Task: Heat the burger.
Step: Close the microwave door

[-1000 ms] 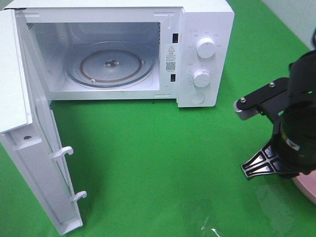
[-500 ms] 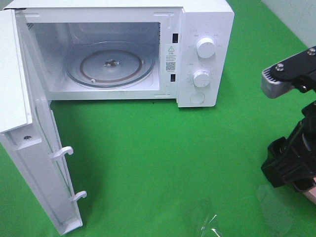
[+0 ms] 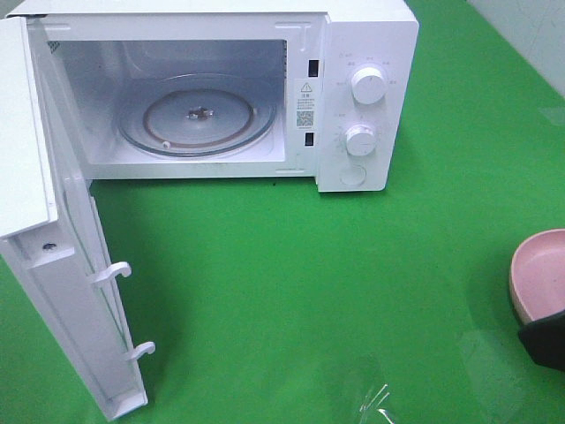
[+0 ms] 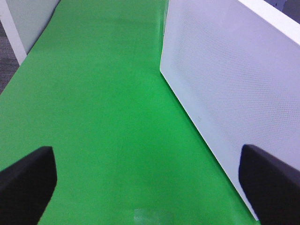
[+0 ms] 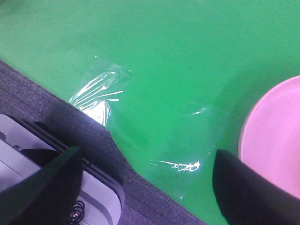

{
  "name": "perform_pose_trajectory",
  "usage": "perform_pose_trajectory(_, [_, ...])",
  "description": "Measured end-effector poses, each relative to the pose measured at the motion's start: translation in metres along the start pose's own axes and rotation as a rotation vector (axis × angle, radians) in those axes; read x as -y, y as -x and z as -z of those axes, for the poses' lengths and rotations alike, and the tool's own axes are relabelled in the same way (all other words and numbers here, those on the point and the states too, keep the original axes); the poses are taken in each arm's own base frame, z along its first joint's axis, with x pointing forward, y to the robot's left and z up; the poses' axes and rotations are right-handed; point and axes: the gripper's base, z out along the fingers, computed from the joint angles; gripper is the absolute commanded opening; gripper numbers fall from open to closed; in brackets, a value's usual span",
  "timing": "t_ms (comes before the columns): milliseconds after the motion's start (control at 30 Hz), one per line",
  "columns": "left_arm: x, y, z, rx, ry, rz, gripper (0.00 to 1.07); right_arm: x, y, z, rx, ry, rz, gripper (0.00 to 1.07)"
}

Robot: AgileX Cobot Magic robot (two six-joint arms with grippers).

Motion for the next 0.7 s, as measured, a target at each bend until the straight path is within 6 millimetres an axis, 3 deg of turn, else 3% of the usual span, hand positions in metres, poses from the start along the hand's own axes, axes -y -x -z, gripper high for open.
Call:
perform_pose_trajectory(300, [0.000,0.000,0.000,0.000,0.000,0.000,0.98,0.028,-0.034,0.020,0.118,-0.128,-0.163,0.76])
perform_pose_trajectory(700, [0.000,0.000,0.000,0.000,0.000,0.000,0.98,0.034,-0.059,0.055,0.329,-0.257,-0.298,0.76])
